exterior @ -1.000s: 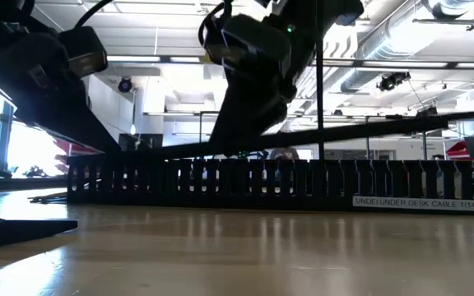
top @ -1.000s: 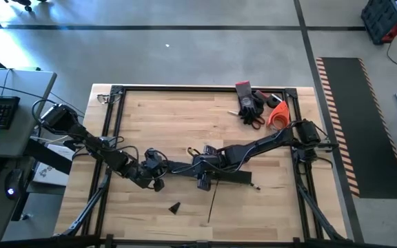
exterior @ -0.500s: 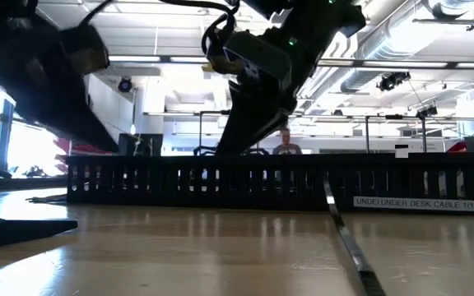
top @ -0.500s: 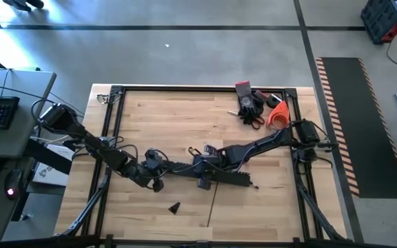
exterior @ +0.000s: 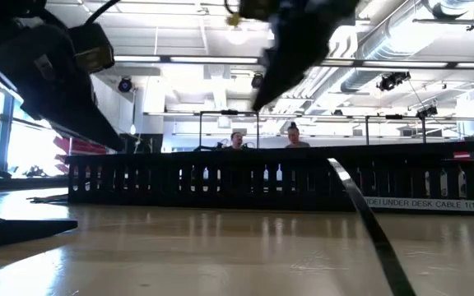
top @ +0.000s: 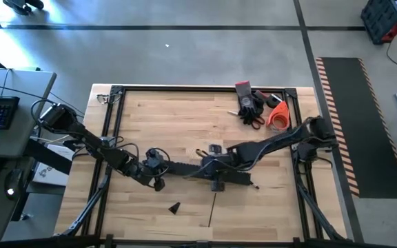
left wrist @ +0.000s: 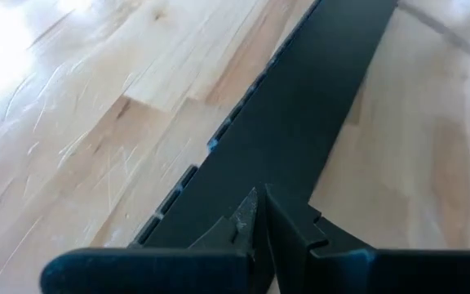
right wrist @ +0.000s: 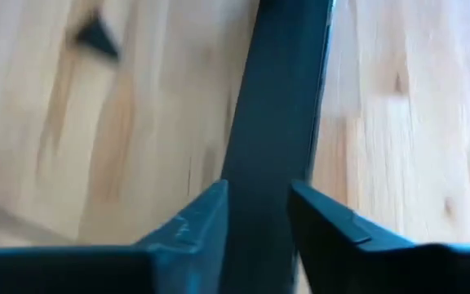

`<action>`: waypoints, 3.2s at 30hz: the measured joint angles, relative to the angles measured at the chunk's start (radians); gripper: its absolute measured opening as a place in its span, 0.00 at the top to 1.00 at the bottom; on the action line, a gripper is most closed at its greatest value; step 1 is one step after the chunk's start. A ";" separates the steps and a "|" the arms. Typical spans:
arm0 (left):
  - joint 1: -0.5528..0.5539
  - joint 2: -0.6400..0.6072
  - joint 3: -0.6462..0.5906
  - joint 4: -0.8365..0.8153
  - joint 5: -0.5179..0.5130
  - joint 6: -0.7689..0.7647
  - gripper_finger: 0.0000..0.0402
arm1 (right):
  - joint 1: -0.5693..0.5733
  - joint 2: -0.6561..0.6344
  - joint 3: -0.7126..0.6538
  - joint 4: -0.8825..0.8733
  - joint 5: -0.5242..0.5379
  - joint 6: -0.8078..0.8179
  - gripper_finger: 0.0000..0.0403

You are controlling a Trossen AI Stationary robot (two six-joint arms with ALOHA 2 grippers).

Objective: Ziptie cables
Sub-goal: Close the black cable duct

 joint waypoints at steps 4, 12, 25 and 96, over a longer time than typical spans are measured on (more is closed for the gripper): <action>-0.001 0.020 -0.012 0.009 -0.011 -0.029 1.00 | 0.053 -0.054 -0.009 -0.179 0.013 0.001 0.57; -0.017 0.040 -0.012 0.019 -0.040 -0.033 1.00 | 0.177 -0.163 -0.240 -0.227 0.051 0.204 0.41; -0.025 0.018 -0.009 0.056 -0.031 0.002 1.00 | 0.196 -0.291 -0.401 -0.113 0.002 0.321 0.27; -0.025 0.010 -0.005 0.063 -0.043 -0.006 1.00 | 0.203 -0.133 -0.238 -0.423 -0.085 0.271 0.31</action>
